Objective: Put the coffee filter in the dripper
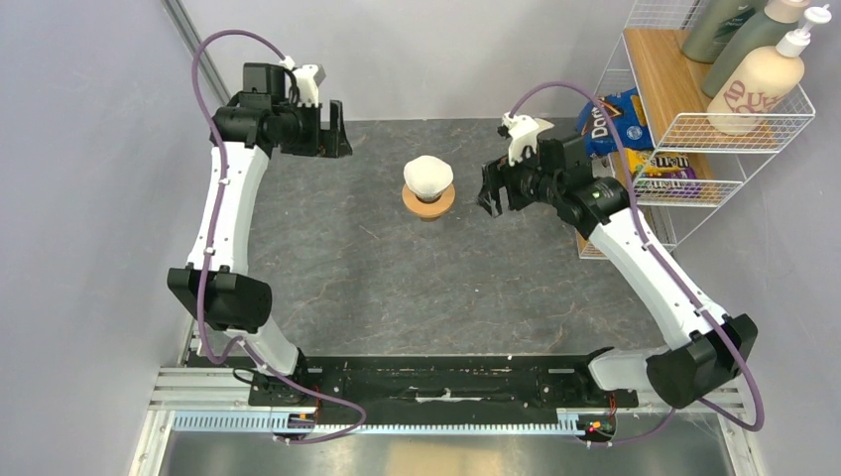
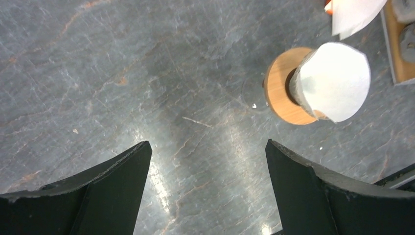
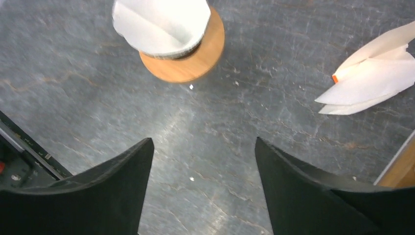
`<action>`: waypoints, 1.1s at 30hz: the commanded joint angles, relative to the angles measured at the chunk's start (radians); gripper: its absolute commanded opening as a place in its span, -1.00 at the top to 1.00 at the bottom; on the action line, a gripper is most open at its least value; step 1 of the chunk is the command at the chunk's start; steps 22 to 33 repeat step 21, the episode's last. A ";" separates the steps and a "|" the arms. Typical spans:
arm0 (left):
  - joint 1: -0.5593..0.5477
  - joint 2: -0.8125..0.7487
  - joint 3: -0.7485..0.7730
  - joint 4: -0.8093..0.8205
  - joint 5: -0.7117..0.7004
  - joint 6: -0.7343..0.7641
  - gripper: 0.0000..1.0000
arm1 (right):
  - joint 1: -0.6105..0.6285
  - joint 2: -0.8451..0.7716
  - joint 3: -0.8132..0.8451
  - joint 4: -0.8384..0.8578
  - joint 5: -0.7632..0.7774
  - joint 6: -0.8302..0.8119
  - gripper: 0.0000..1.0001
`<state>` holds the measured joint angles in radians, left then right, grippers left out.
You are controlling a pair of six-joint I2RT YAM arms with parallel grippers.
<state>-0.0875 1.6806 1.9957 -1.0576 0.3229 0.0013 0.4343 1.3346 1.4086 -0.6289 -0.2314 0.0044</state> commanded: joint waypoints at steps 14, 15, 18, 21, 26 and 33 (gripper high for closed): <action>-0.081 -0.203 -0.569 0.182 -0.222 0.043 -0.91 | -0.045 -0.157 -0.369 0.288 0.045 0.031 -0.94; -0.081 -0.213 -0.579 0.189 -0.227 0.041 -0.91 | -0.046 -0.152 -0.364 0.287 0.044 0.031 -0.94; -0.081 -0.224 -0.576 0.206 -0.257 0.023 -0.92 | -0.048 -0.140 -0.338 0.285 0.040 0.031 -0.94; -0.081 -0.246 -0.568 0.228 -0.271 0.037 -0.92 | -0.049 -0.136 -0.310 0.278 0.032 0.027 -0.94; -0.081 -0.246 -0.568 0.228 -0.271 0.037 -0.92 | -0.049 -0.136 -0.310 0.278 0.032 0.027 -0.94; -0.081 -0.246 -0.568 0.228 -0.271 0.037 -0.92 | -0.049 -0.136 -0.310 0.278 0.032 0.027 -0.94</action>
